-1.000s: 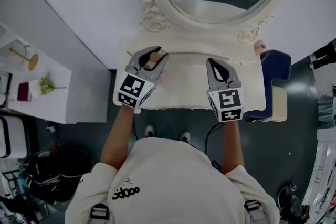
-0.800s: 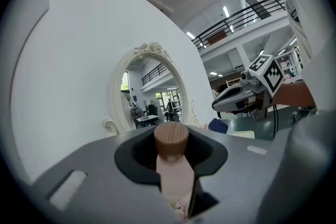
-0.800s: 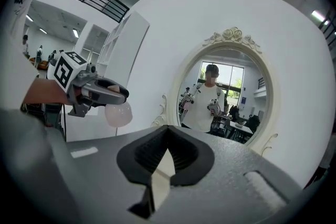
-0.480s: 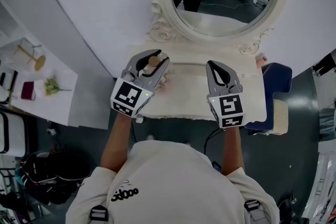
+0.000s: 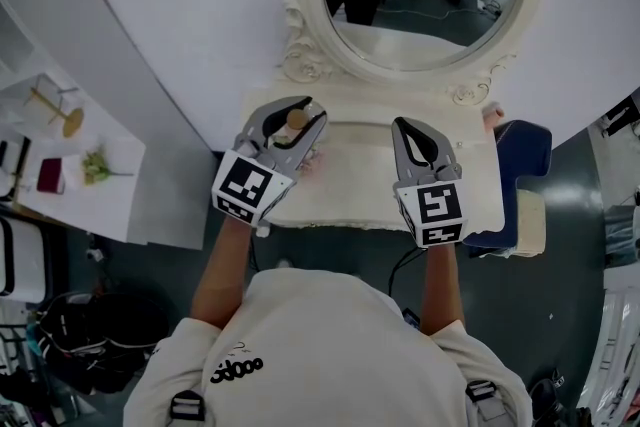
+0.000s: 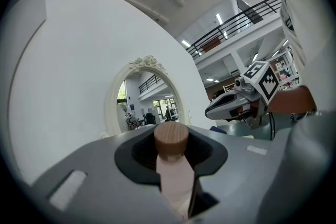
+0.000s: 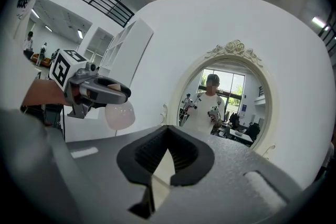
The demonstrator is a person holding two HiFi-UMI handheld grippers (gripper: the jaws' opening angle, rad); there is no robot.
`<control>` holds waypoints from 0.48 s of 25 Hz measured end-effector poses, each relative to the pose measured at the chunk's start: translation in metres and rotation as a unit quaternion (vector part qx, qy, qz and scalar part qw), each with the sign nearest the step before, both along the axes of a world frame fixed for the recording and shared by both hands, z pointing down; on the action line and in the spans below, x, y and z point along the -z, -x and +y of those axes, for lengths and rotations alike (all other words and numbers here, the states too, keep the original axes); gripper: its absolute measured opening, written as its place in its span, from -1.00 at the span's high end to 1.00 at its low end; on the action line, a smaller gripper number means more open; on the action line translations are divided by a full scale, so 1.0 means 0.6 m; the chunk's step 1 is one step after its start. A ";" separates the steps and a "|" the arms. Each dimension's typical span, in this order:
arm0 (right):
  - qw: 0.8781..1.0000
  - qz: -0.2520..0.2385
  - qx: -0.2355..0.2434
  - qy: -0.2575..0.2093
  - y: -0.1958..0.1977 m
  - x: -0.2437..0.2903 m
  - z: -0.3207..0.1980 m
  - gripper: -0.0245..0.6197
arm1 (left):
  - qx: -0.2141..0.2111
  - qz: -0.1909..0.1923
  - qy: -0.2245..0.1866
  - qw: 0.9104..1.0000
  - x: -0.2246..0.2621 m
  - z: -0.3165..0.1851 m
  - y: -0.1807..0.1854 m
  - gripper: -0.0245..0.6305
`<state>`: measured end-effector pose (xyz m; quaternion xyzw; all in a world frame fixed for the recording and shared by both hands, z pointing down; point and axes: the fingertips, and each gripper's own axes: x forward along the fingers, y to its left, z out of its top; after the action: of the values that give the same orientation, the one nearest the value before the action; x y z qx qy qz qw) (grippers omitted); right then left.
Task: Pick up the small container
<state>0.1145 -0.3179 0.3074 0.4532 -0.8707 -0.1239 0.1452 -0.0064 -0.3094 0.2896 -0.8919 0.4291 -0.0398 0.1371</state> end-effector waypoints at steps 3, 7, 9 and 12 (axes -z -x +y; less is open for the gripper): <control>1.000 0.001 0.001 0.000 0.000 -0.002 0.002 0.92 | 0.003 0.003 0.001 1.000 -0.001 -0.001 0.001 0.53; 1.000 0.002 0.002 0.003 0.001 -0.006 0.004 0.92 | 0.003 0.006 -0.004 1.000 0.005 0.004 0.001 0.53; 1.000 0.002 0.003 0.005 0.003 -0.007 0.003 0.92 | 0.004 0.007 -0.006 1.000 0.006 0.004 0.004 0.53; 1.000 0.002 0.008 0.010 0.007 -0.013 0.002 0.92 | 0.008 0.007 -0.005 1.000 0.005 0.006 0.007 0.53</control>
<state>0.1102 -0.3166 0.3154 0.4443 -0.8754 -0.1174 0.1503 -0.0107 -0.3060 0.2867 -0.8880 0.4374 -0.0325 0.1380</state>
